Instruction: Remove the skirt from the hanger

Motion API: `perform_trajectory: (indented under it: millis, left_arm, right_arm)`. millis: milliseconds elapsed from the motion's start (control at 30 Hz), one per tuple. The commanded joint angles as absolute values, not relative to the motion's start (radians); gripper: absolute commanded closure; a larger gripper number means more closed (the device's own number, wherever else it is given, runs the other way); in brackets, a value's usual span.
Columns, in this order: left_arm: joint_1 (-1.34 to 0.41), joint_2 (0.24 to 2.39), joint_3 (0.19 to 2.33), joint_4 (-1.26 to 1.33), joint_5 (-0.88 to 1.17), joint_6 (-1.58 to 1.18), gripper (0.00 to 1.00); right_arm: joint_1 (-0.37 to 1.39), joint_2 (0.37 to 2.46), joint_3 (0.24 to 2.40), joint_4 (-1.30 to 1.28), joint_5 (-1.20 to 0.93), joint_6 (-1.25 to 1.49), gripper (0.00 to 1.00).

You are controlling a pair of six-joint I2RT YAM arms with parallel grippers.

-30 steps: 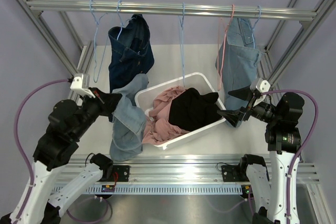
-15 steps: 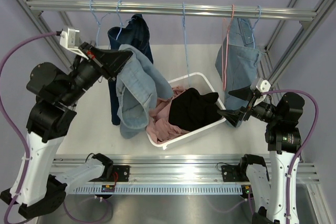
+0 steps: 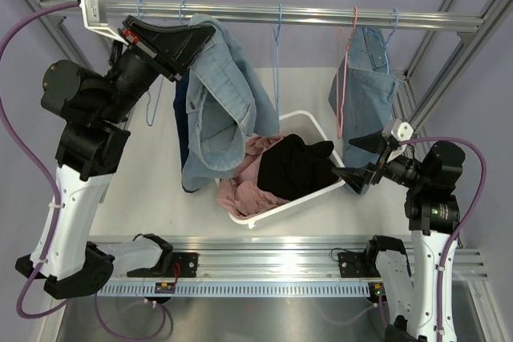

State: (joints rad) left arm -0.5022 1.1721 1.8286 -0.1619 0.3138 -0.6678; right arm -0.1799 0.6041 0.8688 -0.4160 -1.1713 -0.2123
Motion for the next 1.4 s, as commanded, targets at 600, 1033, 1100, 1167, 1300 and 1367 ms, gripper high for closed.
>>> perform_trajectory:
  millis: [600,1033,1100,1167,1300,1367]
  left_arm:
    - [-0.508,1.05,1.562,0.084,0.334,-0.815,1.0]
    - [-0.508,0.687,1.054,-0.147,0.334,-0.706,1.0]
    - [-0.508,0.702,0.975,-0.146,0.366,-0.712,1.0]
    - [-0.508,0.724,0.925,-0.137,0.44,-0.704,1.0]
    - [-0.508,0.745,0.835,-0.104,0.56,-0.672,1.0]
    - [-0.509,0.752,0.808,-0.107,0.587,-0.652,1.0]
  right_arm:
    - [-0.19,0.6,0.881,-0.42,-1.175,-0.216,0.01]
    - [-0.19,0.617,0.884,-0.426,-1.18,-0.222,0.01]
    - [-0.19,0.617,0.882,-0.426,-1.178,-0.222,0.01]
    - [-0.19,0.618,0.882,-0.426,-1.177,-0.222,0.0]
    - [-0.19,0.621,0.881,-0.426,-1.177,-0.221,0.01]
    - [-0.19,0.621,0.879,-0.425,-1.18,-0.221,0.01]
